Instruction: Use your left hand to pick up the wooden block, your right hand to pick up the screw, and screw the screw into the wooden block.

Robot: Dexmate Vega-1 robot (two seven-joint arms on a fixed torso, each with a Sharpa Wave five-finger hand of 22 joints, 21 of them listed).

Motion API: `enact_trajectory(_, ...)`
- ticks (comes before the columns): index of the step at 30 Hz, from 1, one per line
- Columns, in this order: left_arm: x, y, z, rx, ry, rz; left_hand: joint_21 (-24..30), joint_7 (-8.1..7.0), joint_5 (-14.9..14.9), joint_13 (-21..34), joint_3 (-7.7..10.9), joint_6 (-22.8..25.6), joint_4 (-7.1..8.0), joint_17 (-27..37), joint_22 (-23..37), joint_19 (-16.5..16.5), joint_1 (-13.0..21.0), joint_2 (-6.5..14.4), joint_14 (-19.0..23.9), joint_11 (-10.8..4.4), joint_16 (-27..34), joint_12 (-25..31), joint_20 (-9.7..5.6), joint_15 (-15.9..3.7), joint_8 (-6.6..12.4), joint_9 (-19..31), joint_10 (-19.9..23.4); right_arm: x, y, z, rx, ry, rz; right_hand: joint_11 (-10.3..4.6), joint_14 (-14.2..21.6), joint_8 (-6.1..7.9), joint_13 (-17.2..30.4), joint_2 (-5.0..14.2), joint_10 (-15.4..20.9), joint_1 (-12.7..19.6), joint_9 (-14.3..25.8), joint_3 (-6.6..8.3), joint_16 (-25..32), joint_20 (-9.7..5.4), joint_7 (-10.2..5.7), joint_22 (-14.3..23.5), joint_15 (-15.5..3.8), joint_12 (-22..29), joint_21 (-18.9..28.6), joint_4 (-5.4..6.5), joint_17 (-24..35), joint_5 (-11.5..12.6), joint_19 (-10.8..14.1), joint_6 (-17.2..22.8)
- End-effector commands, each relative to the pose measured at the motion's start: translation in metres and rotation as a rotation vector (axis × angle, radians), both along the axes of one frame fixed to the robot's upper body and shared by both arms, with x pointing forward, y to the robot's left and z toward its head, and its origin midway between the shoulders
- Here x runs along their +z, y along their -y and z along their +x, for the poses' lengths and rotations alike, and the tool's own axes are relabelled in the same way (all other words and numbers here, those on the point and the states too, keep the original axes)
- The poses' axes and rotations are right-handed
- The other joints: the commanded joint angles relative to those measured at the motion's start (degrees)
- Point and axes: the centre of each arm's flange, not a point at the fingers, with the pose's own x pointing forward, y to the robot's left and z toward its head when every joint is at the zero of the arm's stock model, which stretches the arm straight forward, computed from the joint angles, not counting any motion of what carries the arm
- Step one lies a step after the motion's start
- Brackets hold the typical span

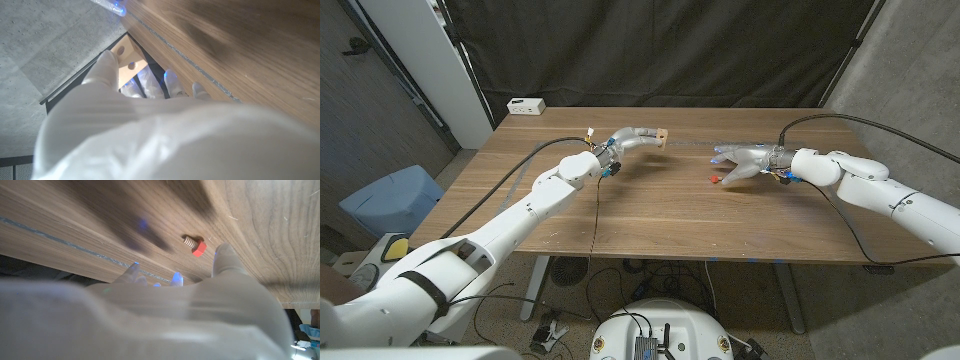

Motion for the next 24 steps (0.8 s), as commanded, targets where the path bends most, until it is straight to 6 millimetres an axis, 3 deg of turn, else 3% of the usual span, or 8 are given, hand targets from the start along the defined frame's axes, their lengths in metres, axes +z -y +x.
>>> enact_trajectory(1,-0.0029,0.0031,0.0,-0.007,-0.011,0.011,0.22,0.1,0.33,0.18,-0.32,0.76,0.17,0.12,0.05,-0.28,0.14,0.58,-0.14,0.04,0.26,0.23,0.33,-1.86,0.39,0.11,-0.06,-0.0046,-0.0045,0.0056,0.011,0.002,-0.01,0.12,0.25,0.37,0.2,0.08,-0.06,0.63,0.3,0.39,-0.04,-0.05,-0.16,0.2,0.24,0.39,-0.12,-0.01,0.27,0.31,0.48,0.63)
enact_trajectory(24,-0.0036,0.0081,0.0002,-0.017,-0.02,0.013,0.29,0.1,0.35,0.03,-0.46,0.66,0.13,0.1,0.05,-0.13,0.16,0.91,-0.16,0.04,0.28,0.3,0.51,-1.75,0.28,0.09,-0.14,-0.0137,-0.0068,0.0087,0.028,0.021,-0.01,0.3,1.58,1.84,0.23,0.16,1.14,1.39,0.82,0.63,0.27,-0.45,-0.08,0.22,-0.26,0.9,0.12,0.27,0.32,0.71,1.84,3.96)
